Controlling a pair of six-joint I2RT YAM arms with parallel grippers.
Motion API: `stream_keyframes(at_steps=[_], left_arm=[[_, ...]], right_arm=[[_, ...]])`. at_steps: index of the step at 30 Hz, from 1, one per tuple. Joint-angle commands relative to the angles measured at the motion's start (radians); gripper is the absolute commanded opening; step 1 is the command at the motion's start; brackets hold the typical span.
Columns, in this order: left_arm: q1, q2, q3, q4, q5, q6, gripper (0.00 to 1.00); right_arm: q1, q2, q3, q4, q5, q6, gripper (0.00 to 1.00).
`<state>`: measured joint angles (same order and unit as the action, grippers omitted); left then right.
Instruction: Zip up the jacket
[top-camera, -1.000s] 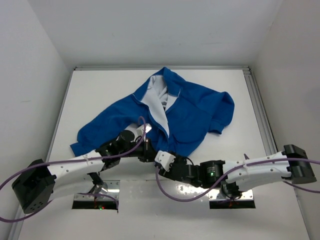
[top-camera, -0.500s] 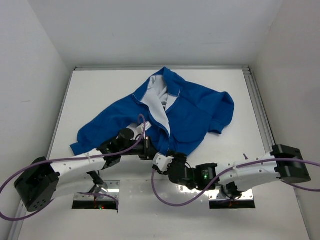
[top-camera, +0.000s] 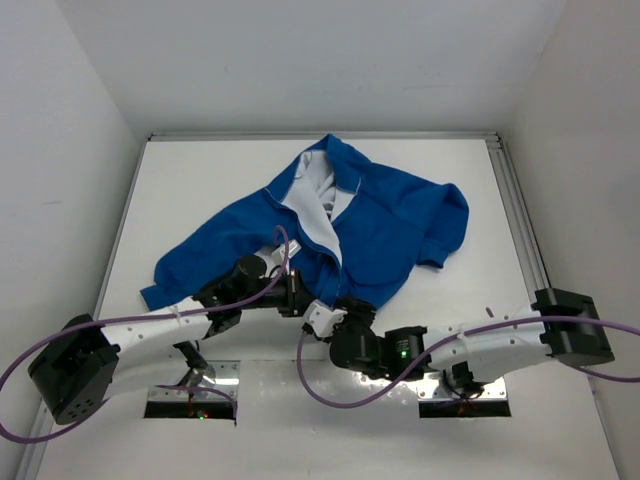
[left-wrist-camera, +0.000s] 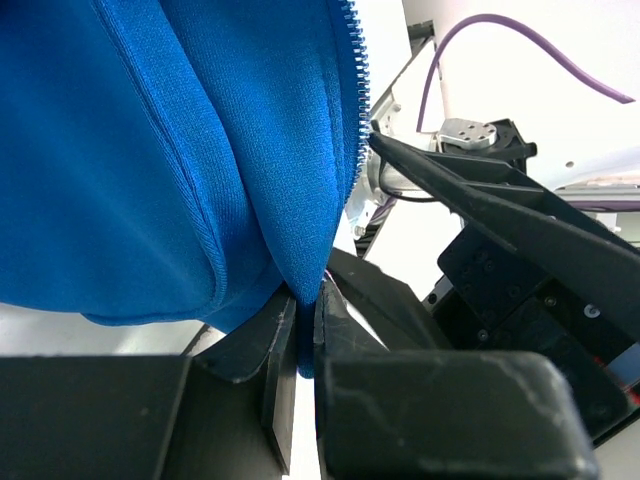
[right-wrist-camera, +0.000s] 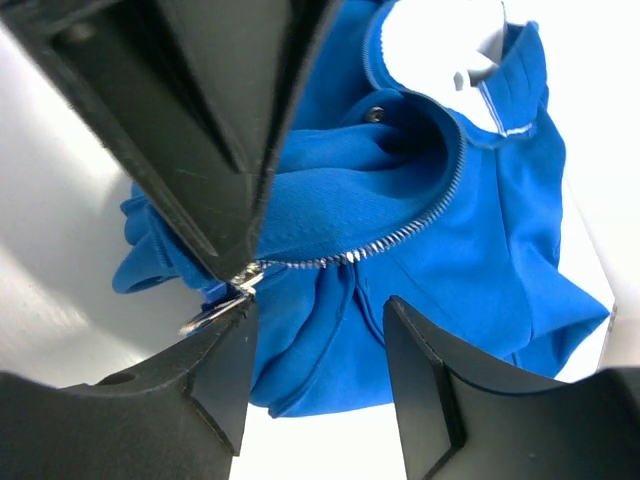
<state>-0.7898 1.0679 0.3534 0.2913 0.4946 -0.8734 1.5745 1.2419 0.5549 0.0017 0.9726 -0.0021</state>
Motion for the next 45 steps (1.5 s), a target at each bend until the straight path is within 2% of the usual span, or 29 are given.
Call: stream_keyframes(at_steps=[1,3,6,7,10,11,12,13,15,17,19,20,23,24,25,26,27,29,30,32,34,36,37,38,39,41,43,45], left_arm=[[0.009,-0.003,0.019,0.049,0.036,-0.012,0.00],[0.009,-0.008,0.015,0.049,0.035,-0.013,0.00],[0.012,-0.014,0.016,0.043,0.039,-0.010,0.00],[0.012,-0.016,0.015,0.042,0.033,-0.007,0.00],[0.018,-0.020,0.012,0.043,0.028,-0.010,0.00],[0.023,-0.022,0.012,0.043,0.030,-0.010,0.00],[0.024,-0.022,0.015,0.043,0.030,-0.009,0.00],[0.026,-0.022,0.016,0.043,0.029,-0.006,0.00],[0.031,-0.019,0.012,0.060,0.032,-0.015,0.00],[0.040,-0.022,0.016,0.072,0.044,-0.018,0.00],[0.040,-0.034,0.009,0.084,0.047,-0.013,0.00],[0.040,-0.043,-0.020,0.107,0.051,-0.019,0.00],[0.040,-0.083,-0.092,0.193,0.074,-0.062,0.00],[0.040,-0.095,-0.111,0.204,0.075,-0.067,0.00],[0.040,-0.124,-0.128,0.235,0.070,-0.075,0.00],[0.040,-0.141,-0.158,0.246,0.065,-0.085,0.00],[0.040,-0.163,-0.165,0.253,0.064,-0.097,0.00],[0.041,-0.181,-0.163,0.253,0.068,-0.101,0.00],[0.041,-0.203,-0.165,0.250,0.062,-0.101,0.00],[0.041,-0.230,-0.168,0.236,0.039,-0.096,0.00],[0.041,-0.241,-0.159,0.218,0.032,-0.093,0.00],[0.041,-0.272,-0.156,0.189,0.015,-0.072,0.00],[0.041,-0.289,-0.157,0.154,0.001,-0.069,0.00],[0.041,-0.307,-0.169,0.138,-0.016,-0.062,0.00],[0.043,-0.340,-0.175,0.125,-0.043,-0.058,0.00],[0.046,-0.358,-0.179,0.083,-0.054,-0.047,0.00],[0.049,-0.370,-0.185,0.063,-0.054,-0.039,0.00],[0.052,-0.378,-0.188,0.059,-0.063,-0.039,0.00]], right_arm=[[0.435,-0.056,0.057,-0.026,0.074,0.088,0.52],[0.449,-0.084,0.054,-0.043,0.101,0.131,0.49],[0.453,-0.127,0.053,-0.098,0.153,0.206,0.38],[0.453,-0.137,0.048,-0.100,0.159,0.220,0.30],[0.459,-0.162,0.056,-0.129,0.190,0.270,0.21],[0.466,-0.171,0.066,-0.143,0.196,0.299,0.12],[0.469,-0.174,0.074,-0.158,0.174,0.309,0.10],[0.470,-0.176,0.085,-0.154,0.143,0.313,0.09],[0.470,-0.164,0.095,-0.135,0.068,0.336,0.18],[0.469,-0.162,0.109,-0.156,0.069,0.397,0.31],[0.469,-0.209,0.099,-0.204,0.104,0.517,0.26],[0.469,-0.304,0.077,-0.215,0.109,0.565,0.16],[0.437,-0.528,-0.108,-0.114,0.056,0.645,0.04],[0.423,-0.699,-0.204,-0.033,0.001,0.634,0.02],[0.404,-0.781,-0.245,0.007,-0.122,0.595,0.04],[0.398,-0.849,-0.303,0.086,-0.177,0.579,0.06],[0.397,-0.922,-0.308,0.092,-0.216,0.568,0.09],[0.397,-0.889,-0.271,0.060,-0.247,0.591,0.14],[0.395,-0.757,-0.233,0.016,-0.244,0.606,0.17],[0.394,-0.585,-0.094,-0.131,-0.198,0.662,0.15],[0.392,-0.414,-0.015,-0.207,-0.138,0.698,0.12],[0.333,-0.412,-0.025,-0.171,-0.145,0.699,0.11],[0.284,-0.473,-0.053,-0.134,-0.208,0.706,0.11],[0.215,-0.510,-0.132,-0.026,-0.300,0.717,0.12],[0.083,-0.541,-0.163,0.021,-0.483,0.737,0.14],[0.003,-0.579,-0.199,0.108,-0.595,0.784,0.19],[-0.066,-0.547,-0.190,0.144,-0.731,0.809,0.22],[-0.102,-0.445,-0.165,0.198,-0.843,0.838,0.27]])
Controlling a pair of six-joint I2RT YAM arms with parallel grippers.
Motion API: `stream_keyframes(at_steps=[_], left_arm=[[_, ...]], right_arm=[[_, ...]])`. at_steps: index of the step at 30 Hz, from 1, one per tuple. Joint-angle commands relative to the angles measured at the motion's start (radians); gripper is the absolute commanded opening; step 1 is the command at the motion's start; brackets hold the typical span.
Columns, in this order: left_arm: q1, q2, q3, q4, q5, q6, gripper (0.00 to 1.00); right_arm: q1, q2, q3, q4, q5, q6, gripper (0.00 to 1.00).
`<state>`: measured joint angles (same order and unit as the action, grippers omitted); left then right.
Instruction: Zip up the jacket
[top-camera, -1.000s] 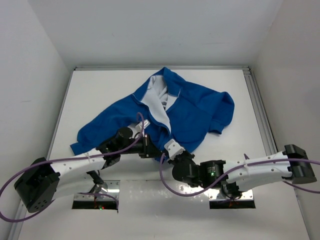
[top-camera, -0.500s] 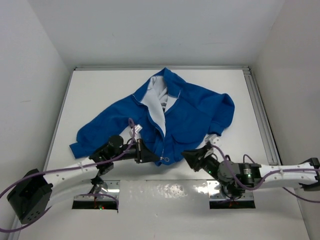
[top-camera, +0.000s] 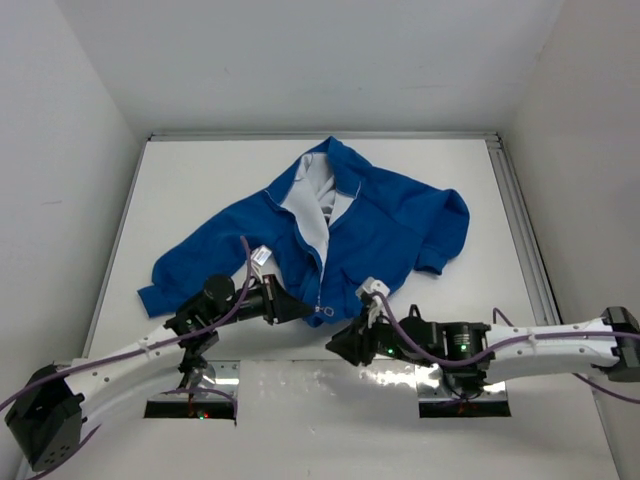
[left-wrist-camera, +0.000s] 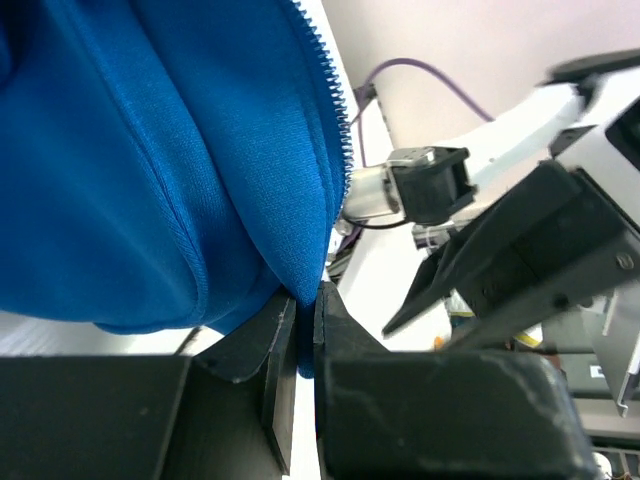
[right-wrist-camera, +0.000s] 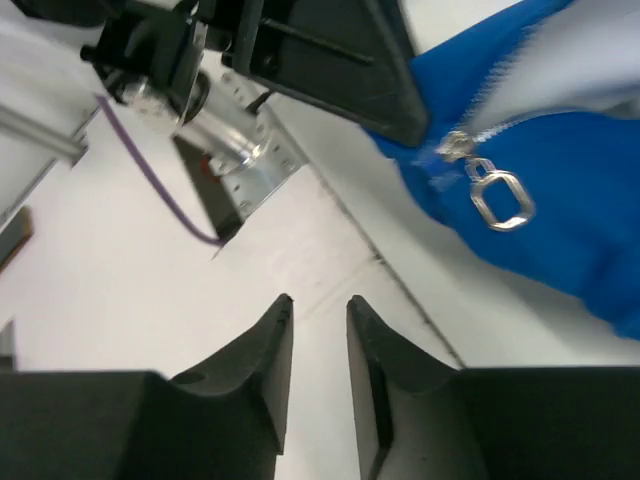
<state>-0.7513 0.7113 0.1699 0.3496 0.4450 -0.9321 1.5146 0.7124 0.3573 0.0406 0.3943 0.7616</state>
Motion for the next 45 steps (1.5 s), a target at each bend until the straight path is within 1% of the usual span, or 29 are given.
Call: stream_keyframes(at_steps=[1,2,4,5,6,7,8,10,11,16,20,25,28,31,36,45], left_arm=[[0.017,-0.019,-0.001,-0.006,-0.014,0.022,0.00],[0.021,-0.018,0.000,-0.009,-0.009,0.032,0.00],[0.029,-0.019,-0.012,0.000,0.006,0.030,0.00],[0.030,-0.026,-0.020,0.009,0.009,0.013,0.00],[0.030,-0.027,-0.030,0.040,0.009,0.001,0.00],[0.030,-0.027,-0.043,0.057,0.015,-0.008,0.00],[0.030,-0.016,-0.043,0.069,0.033,-0.016,0.00],[0.030,-0.004,-0.040,0.091,0.050,-0.020,0.00],[0.030,0.000,-0.041,0.100,0.055,-0.030,0.00],[0.030,0.017,-0.044,0.146,0.098,-0.051,0.00],[0.030,-0.012,-0.049,0.141,0.086,-0.057,0.00],[0.030,0.022,-0.056,0.176,0.115,-0.071,0.00],[0.030,0.033,-0.050,0.184,0.130,-0.070,0.00],[0.030,0.022,-0.052,0.181,0.129,-0.073,0.00],[0.030,0.011,-0.053,0.175,0.130,-0.079,0.00],[0.030,0.024,-0.043,0.189,0.147,-0.077,0.00]], right_arm=[[-0.047,0.111,0.040,0.157,-0.271,0.084,0.29],[-0.053,0.125,0.025,0.182,-0.279,0.094,0.31],[-0.080,0.087,-0.012,0.217,-0.298,0.114,0.34],[-0.093,0.021,-0.042,0.220,-0.284,0.119,0.39],[-0.099,-0.011,-0.056,0.219,-0.261,0.122,0.43],[-0.099,-0.037,-0.082,0.220,-0.218,0.120,0.43],[-0.132,-0.056,-0.089,0.216,-0.207,0.122,0.48],[-0.180,-0.038,-0.084,0.209,-0.241,0.123,0.47],[-0.218,-0.021,-0.075,0.219,-0.291,0.125,0.46],[-0.320,0.085,-0.047,0.217,-0.345,0.151,0.41],[-0.372,0.091,-0.075,0.220,-0.348,0.180,0.42],[-0.379,0.110,-0.087,0.261,-0.344,0.174,0.42],[-0.392,0.140,-0.100,0.309,-0.383,0.191,0.41],[-0.392,0.141,-0.110,0.323,-0.377,0.196,0.41],[-0.392,0.128,-0.104,0.294,-0.367,0.179,0.42],[-0.392,0.159,-0.139,0.369,-0.379,0.208,0.42]])
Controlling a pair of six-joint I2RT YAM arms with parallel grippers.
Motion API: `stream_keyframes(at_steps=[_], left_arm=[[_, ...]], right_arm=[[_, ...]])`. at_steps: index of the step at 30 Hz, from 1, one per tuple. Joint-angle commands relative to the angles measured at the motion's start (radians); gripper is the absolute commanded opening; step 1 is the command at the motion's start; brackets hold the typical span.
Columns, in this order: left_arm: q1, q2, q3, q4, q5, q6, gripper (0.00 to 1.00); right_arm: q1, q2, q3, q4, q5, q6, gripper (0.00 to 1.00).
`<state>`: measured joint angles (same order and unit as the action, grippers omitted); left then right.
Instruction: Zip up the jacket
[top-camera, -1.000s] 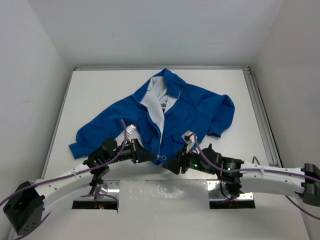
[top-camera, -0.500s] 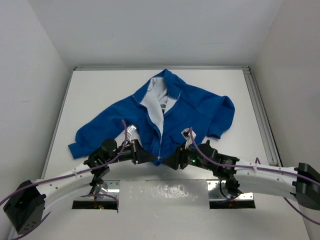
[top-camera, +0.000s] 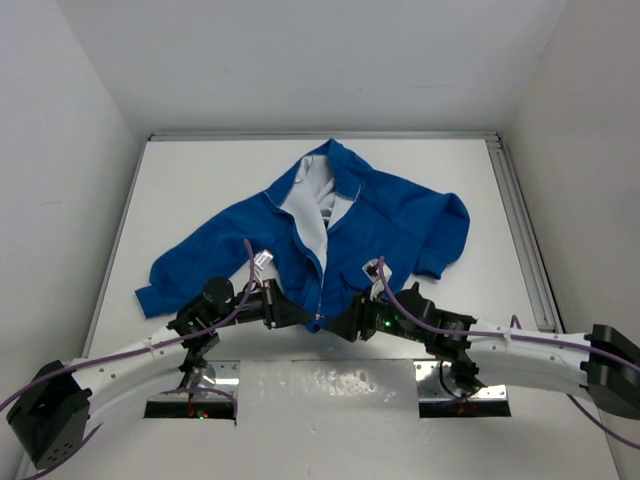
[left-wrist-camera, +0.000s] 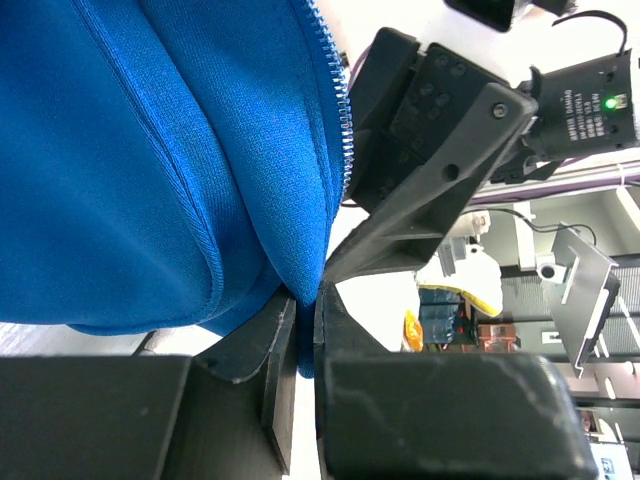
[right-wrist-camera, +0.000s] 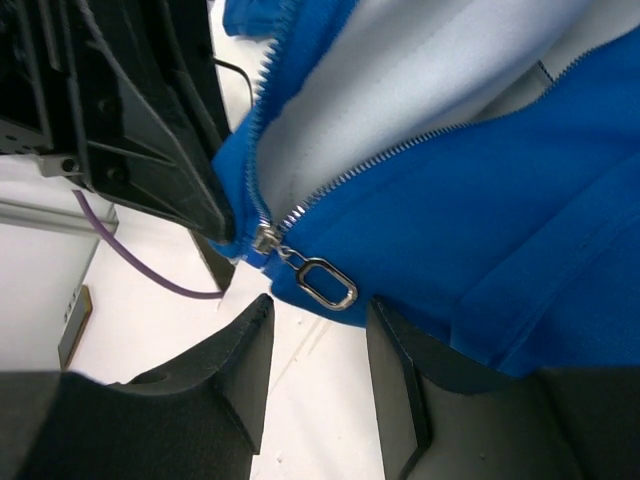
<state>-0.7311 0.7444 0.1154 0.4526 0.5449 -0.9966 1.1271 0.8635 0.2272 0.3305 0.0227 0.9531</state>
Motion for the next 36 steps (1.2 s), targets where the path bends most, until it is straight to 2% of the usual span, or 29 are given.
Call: stream_keyframes(at_steps=[1,15,25,36], left_arm=[[0.010,-0.010,0.007,0.090,0.046,-0.019,0.00],[0.010,-0.004,0.003,0.121,0.069,-0.031,0.00],[0.010,-0.017,-0.003,0.107,0.061,-0.033,0.00],[0.010,-0.013,0.004,0.106,0.061,-0.027,0.00]], right_arm=[[-0.004,0.008,-0.012,0.090,-0.006,0.019,0.42],[-0.006,0.017,-0.048,0.228,-0.020,0.009,0.40],[-0.004,-0.057,-0.066,0.199,0.019,-0.002,0.36],[-0.004,-0.041,-0.091,0.251,0.003,0.013,0.30]])
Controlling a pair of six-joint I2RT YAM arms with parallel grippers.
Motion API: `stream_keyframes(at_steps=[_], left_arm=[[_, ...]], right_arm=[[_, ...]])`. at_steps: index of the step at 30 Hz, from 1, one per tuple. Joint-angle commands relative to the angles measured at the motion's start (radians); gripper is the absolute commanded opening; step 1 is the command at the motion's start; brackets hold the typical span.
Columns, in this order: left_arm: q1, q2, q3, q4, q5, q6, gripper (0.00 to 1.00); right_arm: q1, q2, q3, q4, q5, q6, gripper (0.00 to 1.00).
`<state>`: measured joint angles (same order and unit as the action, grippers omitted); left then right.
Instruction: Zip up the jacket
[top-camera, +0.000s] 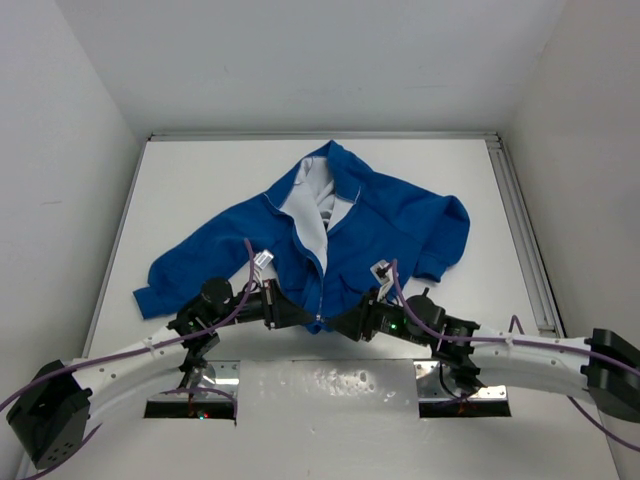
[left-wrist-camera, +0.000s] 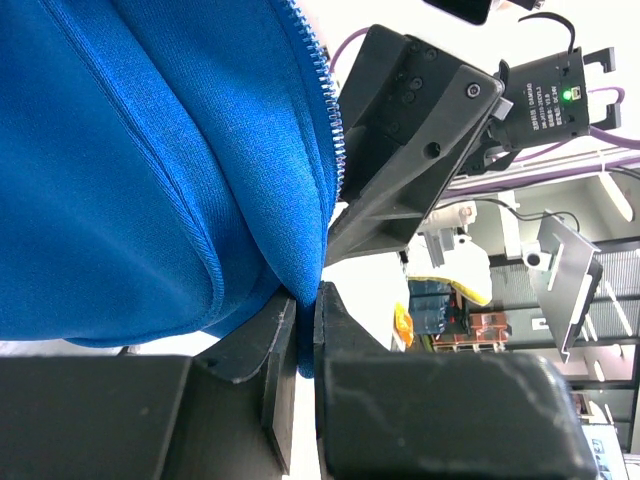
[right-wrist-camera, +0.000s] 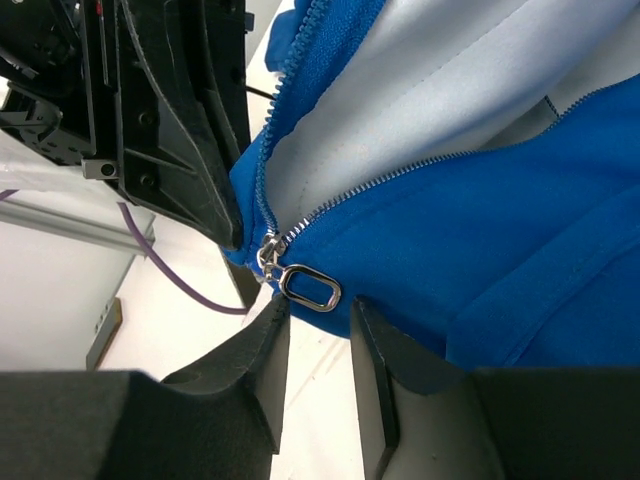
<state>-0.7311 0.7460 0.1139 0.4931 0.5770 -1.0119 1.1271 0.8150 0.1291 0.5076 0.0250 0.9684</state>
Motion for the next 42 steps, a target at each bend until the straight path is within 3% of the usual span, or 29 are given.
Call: stream_keyframes(at_steps=[1,6,9,18,30,36,42], left_arm=[[0.010,-0.013,0.007,0.064,0.024,-0.011,0.00],[0.010,-0.020,0.006,0.070,0.027,-0.017,0.00],[0.010,-0.008,0.016,0.073,0.041,-0.014,0.00],[0.010,-0.037,0.000,0.078,0.032,-0.031,0.00],[0.009,-0.042,-0.014,0.070,0.026,-0.033,0.00],[0.009,-0.065,-0.013,0.055,0.023,-0.037,0.00],[0.009,-0.057,-0.014,0.059,0.023,-0.036,0.00]], right_arm=[[-0.004,0.007,0.004,0.083,-0.002,0.001,0.30],[-0.004,0.018,-0.002,0.103,-0.005,-0.011,0.32],[-0.004,0.039,0.003,0.121,-0.002,-0.013,0.43],[-0.004,0.082,0.015,0.146,-0.008,-0.019,0.47],[-0.004,0.104,0.009,0.226,-0.022,-0.016,0.37],[-0.004,0.082,-0.008,0.221,-0.013,-0.011,0.27],[-0.004,0.098,-0.003,0.219,-0.049,-0.004,0.26]])
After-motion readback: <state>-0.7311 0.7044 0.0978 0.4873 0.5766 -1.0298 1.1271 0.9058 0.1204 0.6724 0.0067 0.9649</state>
